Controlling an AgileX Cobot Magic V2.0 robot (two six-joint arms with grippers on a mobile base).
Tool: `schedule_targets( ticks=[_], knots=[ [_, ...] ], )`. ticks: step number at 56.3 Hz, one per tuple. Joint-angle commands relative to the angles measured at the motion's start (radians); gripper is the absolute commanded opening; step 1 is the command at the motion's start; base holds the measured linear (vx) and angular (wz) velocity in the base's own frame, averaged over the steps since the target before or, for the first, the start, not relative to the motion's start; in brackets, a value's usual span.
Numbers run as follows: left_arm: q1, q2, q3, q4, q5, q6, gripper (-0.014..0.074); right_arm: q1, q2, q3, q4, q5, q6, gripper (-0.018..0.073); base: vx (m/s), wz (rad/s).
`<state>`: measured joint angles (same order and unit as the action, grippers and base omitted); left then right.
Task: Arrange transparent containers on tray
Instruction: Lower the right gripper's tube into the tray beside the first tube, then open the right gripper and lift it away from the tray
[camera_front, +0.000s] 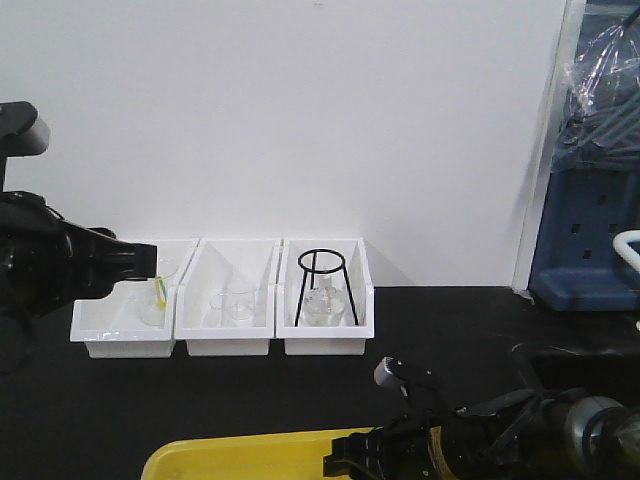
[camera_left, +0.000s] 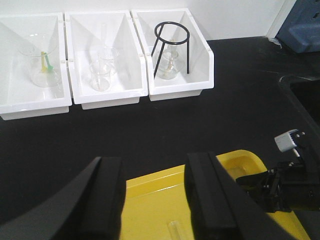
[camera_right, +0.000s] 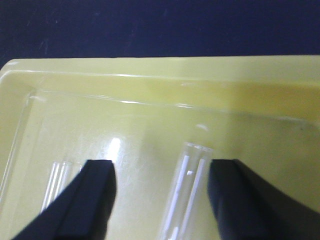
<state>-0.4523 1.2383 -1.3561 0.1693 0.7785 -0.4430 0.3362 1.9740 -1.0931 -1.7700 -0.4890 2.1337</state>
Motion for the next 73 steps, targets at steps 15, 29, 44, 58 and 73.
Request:
schedule_targets(
  ticks=[15,29,44,58,73],
  knots=[
    [0.005,-0.029,-0.034,0.005,-0.061,0.009,0.0381,-0.006,-0.144,-0.033,-0.022,-0.112,-0.019,0.0466,0.0,0.0],
    [0.004,-0.085,-0.033,0.004,-0.023,0.11,0.012,-0.006,-0.41,-0.033,-0.022,-0.151,-0.023,-0.0007,0.0,0.0],
    [0.003,-0.323,0.14,-0.084,-0.043,0.269,-0.0008,-0.006,-0.759,0.023,-0.023,-0.168,-0.085,-0.0013,0.0,0.0],
    [0.003,-0.669,0.506,-0.291,-0.185,0.457,-0.0008,-0.006,-1.068,0.301,-0.023,-0.011,-0.251,-0.0013,0.0,0.0],
    [0.004,-0.877,0.736,-0.307,-0.23,0.5,-0.0008,-0.006,-1.228,0.446,-0.022,0.224,-0.278,-0.0011,0.0,0.0]
  ],
)
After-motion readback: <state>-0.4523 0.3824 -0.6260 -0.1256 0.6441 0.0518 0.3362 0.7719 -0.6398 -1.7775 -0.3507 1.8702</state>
